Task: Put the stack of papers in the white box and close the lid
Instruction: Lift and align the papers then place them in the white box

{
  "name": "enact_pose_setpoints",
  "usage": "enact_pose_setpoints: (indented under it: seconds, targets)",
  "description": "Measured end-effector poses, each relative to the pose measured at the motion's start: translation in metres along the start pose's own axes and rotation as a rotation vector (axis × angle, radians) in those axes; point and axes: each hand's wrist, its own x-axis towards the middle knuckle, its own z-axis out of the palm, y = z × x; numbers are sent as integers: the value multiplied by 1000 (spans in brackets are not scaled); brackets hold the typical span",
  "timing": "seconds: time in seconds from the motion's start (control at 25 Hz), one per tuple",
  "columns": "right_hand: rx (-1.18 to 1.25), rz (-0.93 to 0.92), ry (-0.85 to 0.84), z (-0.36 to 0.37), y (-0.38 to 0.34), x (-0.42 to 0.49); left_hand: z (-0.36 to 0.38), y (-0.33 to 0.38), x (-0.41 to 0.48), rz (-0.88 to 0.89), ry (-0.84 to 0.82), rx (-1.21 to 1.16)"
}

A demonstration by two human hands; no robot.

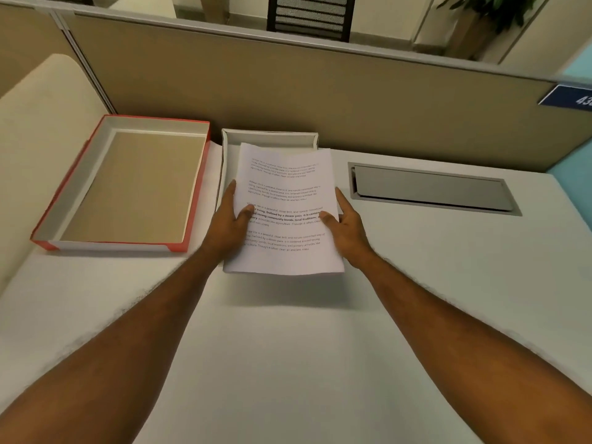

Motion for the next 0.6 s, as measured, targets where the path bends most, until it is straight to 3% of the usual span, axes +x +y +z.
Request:
enact_pose_setpoints:
  seconds: [0.6]
  targets:
    - [-156, 40, -89, 38, 9, 112, -1, -34, 97, -101, -22, 107]
